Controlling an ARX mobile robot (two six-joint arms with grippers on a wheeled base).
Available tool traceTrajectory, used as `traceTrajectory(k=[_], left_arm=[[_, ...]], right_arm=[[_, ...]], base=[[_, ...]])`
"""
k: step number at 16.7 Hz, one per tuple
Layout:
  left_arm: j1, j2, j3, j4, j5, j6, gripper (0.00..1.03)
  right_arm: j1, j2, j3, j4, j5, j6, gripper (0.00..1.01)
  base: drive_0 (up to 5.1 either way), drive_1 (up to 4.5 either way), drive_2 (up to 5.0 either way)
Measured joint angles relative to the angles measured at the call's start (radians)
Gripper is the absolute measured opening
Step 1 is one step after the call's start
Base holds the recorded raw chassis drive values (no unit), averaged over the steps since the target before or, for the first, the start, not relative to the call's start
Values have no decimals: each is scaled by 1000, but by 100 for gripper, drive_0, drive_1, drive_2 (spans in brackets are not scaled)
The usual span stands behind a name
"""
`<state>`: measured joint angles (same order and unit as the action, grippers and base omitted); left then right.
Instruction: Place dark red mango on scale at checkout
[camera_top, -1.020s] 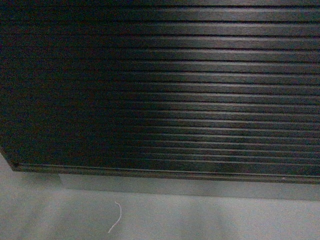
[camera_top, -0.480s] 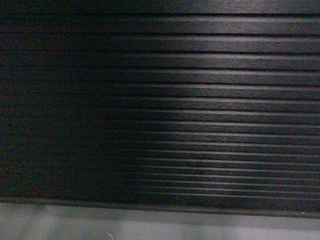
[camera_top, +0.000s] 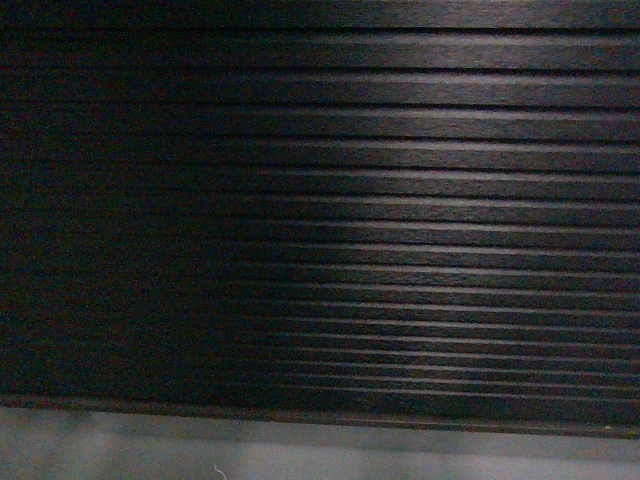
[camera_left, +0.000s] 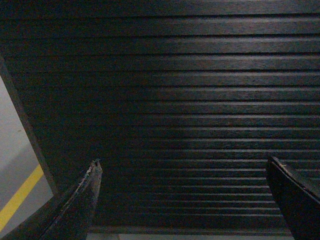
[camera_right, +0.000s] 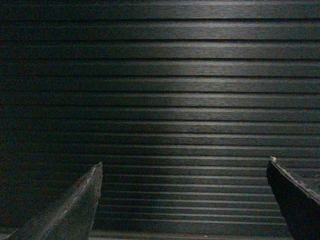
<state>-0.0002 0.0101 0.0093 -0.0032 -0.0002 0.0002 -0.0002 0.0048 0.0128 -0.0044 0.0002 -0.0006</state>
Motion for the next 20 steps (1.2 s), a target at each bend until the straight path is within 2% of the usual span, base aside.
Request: traceTrajectory(k=[20], left_arm=[[0, 0, 0, 0, 0, 0, 98]], right_arm=[[0, 0, 0, 0, 0, -1, 98]], base=[[0, 0, 0]])
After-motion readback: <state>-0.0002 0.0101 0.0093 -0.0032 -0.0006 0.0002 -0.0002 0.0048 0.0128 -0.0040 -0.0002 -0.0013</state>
